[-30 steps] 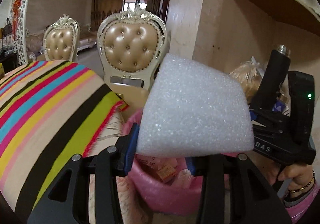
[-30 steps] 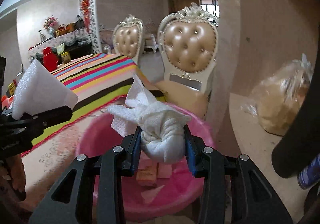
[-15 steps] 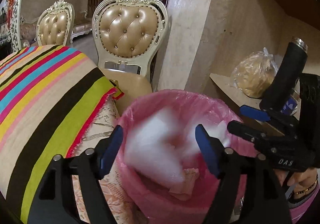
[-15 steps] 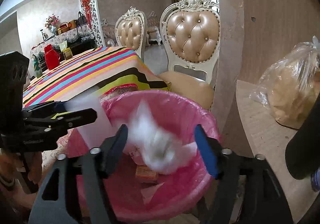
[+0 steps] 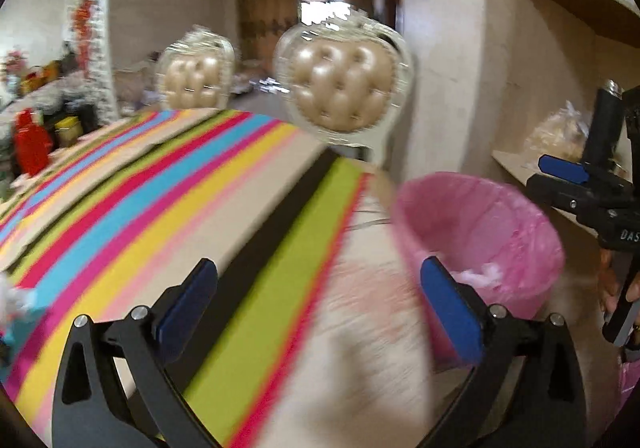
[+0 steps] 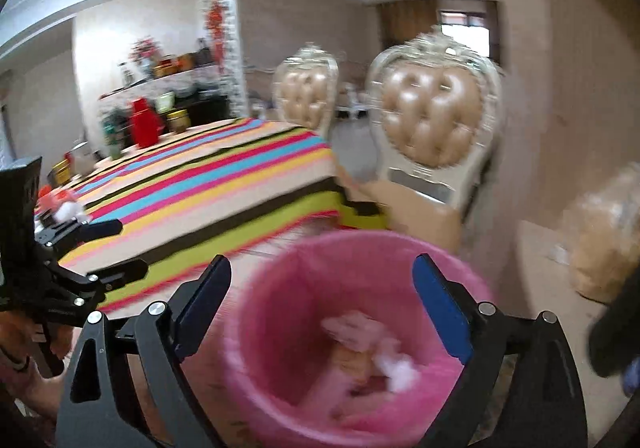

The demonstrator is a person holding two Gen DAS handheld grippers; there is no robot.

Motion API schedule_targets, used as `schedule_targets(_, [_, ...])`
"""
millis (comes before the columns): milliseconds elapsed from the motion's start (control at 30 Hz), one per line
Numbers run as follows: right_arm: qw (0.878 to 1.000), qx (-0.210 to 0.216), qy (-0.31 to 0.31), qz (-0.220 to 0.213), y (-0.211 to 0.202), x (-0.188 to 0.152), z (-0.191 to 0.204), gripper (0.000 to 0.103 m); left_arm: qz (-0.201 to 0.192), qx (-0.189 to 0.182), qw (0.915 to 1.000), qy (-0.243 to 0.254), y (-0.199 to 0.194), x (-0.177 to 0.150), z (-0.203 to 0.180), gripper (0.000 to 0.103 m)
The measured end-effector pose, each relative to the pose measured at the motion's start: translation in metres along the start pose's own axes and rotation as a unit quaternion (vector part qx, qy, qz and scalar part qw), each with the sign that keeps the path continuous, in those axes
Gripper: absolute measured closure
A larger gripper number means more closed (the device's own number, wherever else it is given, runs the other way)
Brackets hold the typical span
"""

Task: Collect trash
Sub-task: 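Move both open tools back over the table toward the remaining trash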

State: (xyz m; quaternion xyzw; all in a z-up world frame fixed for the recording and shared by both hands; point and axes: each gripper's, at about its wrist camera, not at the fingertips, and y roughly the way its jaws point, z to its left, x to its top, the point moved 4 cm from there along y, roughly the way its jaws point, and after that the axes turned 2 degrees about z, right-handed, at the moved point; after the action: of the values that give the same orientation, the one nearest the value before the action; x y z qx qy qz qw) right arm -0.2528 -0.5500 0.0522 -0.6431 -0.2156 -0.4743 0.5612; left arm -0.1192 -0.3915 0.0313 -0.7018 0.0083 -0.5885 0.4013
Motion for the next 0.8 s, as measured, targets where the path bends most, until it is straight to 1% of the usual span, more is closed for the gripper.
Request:
schedule_targets(67, [1.0,0.02,-0.016,0.01,0.015,0.006,0.03,0.011,-0.013,0.026,0.9995,-0.009,-0.021,-0.008,0.025,0.004])
schedule_targets(167, [0.998,0.054,-0.036,0.024,0.034,0.01,0.08,0.011,-0.036,0.099,0.9942,-0.023,-0.061,-0.027,0.077,0.004])
schedule_targets(200, [0.997,0.064,-0.04,0.026,0.038,0.01,0.093,0.01,-0.041,0.114,0.9922,-0.028,-0.071,-0.031,0.089,0.004])
schedule_targets(300, [0.991,0.11,-0.065,0.032,0.055,0.014,0.152,0.01,-0.053,0.166,0.983,-0.057,-0.106,-0.049,0.138,0.004])
schedule_targets(367, [0.986,0.138,-0.085,0.028,0.063,0.018,0.187,0.01,-0.064,0.206,0.9732,-0.079,-0.131,-0.062,0.173,0.004])
schedule_targets(400, [0.984,0.149,-0.095,0.03,0.069,0.02,0.206,0.01,-0.069,0.219,0.9694,-0.087,-0.141,-0.067,0.185,0.004])
schedule_targets(433, [0.982,0.158,-0.101,0.031,0.072,0.019,0.221,0.01,-0.074,0.236,0.9639,-0.099,-0.154,-0.073,0.203,0.004])
schedule_targets(467, [0.978,0.172,-0.109,0.033,0.079,0.022,0.239,0.01,-0.076,0.249,0.959,-0.112,-0.166,-0.08,0.219,0.004])
schedule_targets(500, [0.976,0.182,-0.115,0.037,0.087,0.024,0.256,0.01,-0.077,0.256,0.9559,-0.121,-0.173,-0.084,0.231,0.004])
schedule_targets(600, [0.97,0.197,-0.137,0.047,0.107,0.027,0.3,0.01,-0.068,0.283,0.9441,-0.154,-0.197,-0.1,0.273,0.004])
schedule_targets(667, [0.966,0.206,-0.149,0.053,0.119,0.029,0.325,0.01,-0.055,0.301,0.9353,-0.178,-0.207,-0.11,0.305,0.004])
schedule_targets(733, [0.962,0.208,-0.164,0.062,0.131,0.03,0.348,0.01,-0.052,0.311,0.9282,-0.197,-0.214,-0.12,0.329,0.004])
schedule_targets(800, [0.957,0.211,-0.186,0.071,0.144,0.031,0.373,0.01,-0.047,0.32,0.9208,-0.218,-0.215,-0.125,0.348,0.004])
